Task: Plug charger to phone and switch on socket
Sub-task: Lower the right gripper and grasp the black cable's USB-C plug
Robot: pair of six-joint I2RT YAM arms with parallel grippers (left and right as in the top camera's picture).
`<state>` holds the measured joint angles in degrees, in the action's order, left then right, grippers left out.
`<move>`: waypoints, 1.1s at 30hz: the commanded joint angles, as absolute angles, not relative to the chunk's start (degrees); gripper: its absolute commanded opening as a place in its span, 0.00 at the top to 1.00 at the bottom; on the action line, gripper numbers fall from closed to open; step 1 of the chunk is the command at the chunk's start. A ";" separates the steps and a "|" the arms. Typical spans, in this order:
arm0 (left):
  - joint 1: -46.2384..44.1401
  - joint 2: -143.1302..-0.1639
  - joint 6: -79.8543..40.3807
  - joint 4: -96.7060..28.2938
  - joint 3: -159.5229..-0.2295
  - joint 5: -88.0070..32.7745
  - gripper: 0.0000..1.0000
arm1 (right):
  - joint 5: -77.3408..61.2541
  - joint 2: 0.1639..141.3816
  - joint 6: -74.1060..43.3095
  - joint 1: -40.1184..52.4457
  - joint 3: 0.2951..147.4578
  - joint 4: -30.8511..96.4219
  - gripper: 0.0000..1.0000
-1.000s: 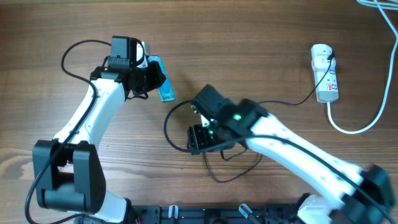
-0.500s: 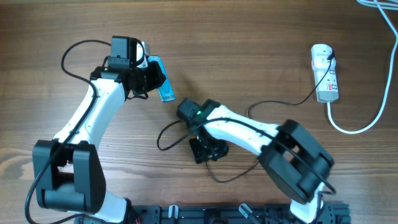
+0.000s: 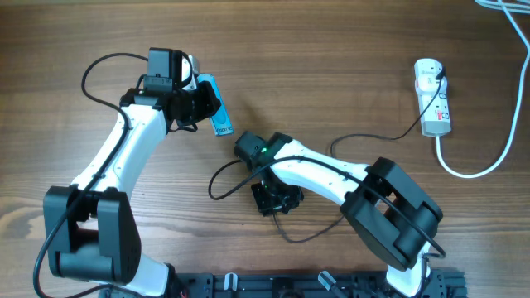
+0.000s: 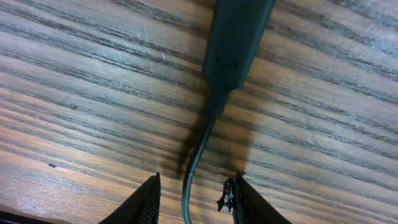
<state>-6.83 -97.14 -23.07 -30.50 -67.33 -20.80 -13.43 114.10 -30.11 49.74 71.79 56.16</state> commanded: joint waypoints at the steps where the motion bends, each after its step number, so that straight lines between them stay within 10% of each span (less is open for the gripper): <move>1: -6.59 -95.64 -23.42 -30.30 -67.48 -20.69 0.93 | -10.70 114.96 -30.15 49.30 71.79 53.25 0.62; 33: -6.59 -95.64 -23.42 -30.46 -67.48 -20.71 0.93 | -8.64 114.96 -32.56 46.59 71.79 48.25 0.62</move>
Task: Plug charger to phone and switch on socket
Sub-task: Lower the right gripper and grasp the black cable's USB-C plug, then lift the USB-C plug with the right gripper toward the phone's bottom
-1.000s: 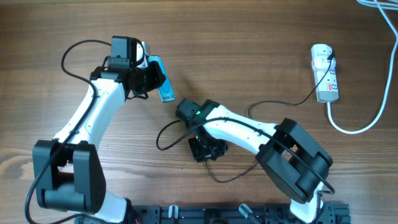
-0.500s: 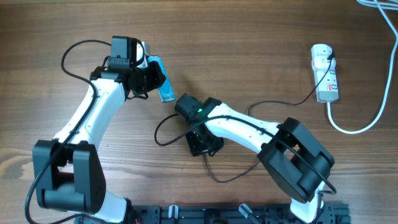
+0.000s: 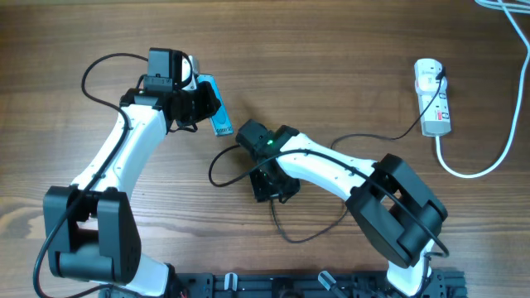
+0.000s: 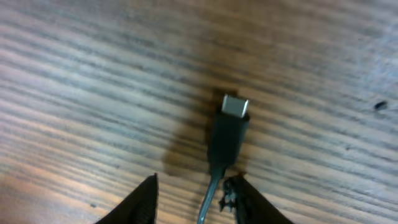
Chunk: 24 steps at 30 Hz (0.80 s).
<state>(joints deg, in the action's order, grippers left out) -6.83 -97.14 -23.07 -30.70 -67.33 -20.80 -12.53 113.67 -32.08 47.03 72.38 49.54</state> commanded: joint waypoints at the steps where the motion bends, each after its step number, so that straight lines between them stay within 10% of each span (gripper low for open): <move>1: -6.59 -95.64 -23.42 -30.46 -67.48 -20.71 0.93 | -8.36 114.96 -32.58 46.59 71.79 48.23 0.62; 17: -6.59 -95.64 -23.42 -30.48 -67.48 -20.71 0.94 | -4.80 114.96 -34.48 46.57 71.79 48.47 0.55; 24: -6.59 -95.64 -23.42 -30.48 -67.48 -20.71 0.94 | -4.19 114.96 -33.76 46.70 71.79 48.66 0.77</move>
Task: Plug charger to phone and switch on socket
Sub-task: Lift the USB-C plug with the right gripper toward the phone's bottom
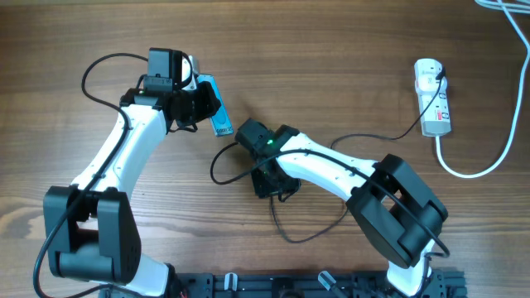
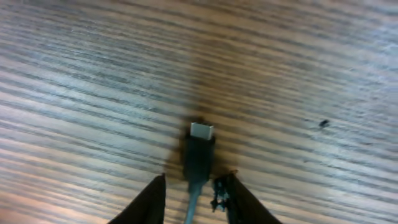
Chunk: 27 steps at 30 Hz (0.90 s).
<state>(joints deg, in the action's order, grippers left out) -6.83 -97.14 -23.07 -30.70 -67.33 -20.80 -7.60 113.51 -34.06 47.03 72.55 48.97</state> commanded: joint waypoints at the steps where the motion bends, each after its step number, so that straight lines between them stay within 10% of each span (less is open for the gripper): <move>1: -6.59 -95.64 -23.42 -30.48 -67.48 -20.71 0.94 | -4.16 114.98 -33.52 46.74 71.77 48.66 0.80; 27: -6.57 -95.64 -23.44 -30.41 -67.48 -21.41 0.96 | -3.01 114.96 -31.18 47.07 71.68 42.61 0.96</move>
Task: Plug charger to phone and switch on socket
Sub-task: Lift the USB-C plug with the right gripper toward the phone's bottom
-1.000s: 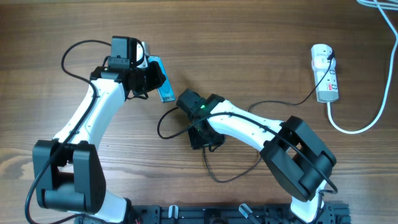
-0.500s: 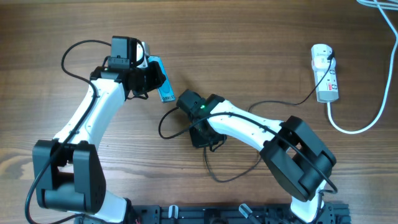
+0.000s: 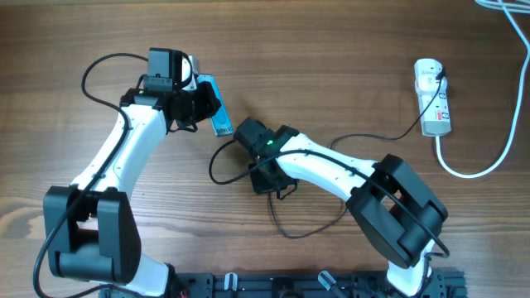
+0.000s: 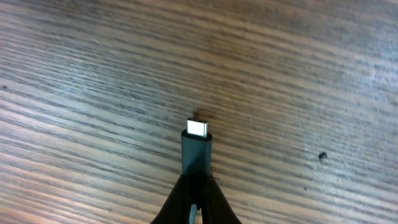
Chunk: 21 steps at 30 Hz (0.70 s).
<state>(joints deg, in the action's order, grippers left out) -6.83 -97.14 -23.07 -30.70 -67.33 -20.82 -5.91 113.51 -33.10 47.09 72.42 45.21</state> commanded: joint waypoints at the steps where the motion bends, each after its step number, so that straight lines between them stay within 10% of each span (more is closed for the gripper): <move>1: -6.57 -95.64 -23.44 -30.41 -67.48 -21.41 0.96 | -3.25 114.96 -31.03 47.07 71.68 42.65 0.96; 21: 1.37 -95.64 -12.67 -29.10 -67.37 -55.59 0.96 | -51.81 102.65 0.30 38.65 71.29 37.52 0.96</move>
<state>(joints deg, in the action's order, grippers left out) 2.37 -97.14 -18.04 -30.20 -67.33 -43.03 -31.88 103.07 -10.63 40.03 71.72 39.07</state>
